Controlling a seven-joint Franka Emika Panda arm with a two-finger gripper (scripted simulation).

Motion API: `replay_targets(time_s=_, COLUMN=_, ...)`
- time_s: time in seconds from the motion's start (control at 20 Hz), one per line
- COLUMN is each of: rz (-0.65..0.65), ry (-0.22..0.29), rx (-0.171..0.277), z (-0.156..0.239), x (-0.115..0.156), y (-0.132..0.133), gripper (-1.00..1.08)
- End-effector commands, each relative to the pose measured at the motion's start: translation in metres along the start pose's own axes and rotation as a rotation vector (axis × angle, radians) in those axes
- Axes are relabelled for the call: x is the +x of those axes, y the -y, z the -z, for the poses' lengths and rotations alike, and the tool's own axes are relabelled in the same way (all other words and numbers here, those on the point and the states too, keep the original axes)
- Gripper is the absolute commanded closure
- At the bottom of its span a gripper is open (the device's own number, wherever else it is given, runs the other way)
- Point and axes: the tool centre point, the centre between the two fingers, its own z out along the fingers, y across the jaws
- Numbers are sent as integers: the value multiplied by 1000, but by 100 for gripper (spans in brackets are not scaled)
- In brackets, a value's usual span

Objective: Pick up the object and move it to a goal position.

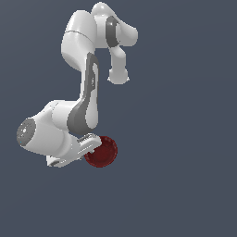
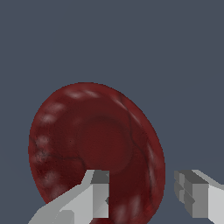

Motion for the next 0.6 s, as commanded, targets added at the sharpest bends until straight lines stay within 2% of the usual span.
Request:
replay_targets(time_s=0.0, rz=21, ry=-6, rx=20, z=-2, x=-2, y=-7, gripper=-20)
replay_targets(time_s=0.3, rz=48, ry=-16, rx=47, z=-4, x=-6, y=-17, gripper=-20)
replay_targets(time_s=0.55, rz=50, ry=-17, rx=50, z=-5, x=-7, y=-19, gripper=-20)
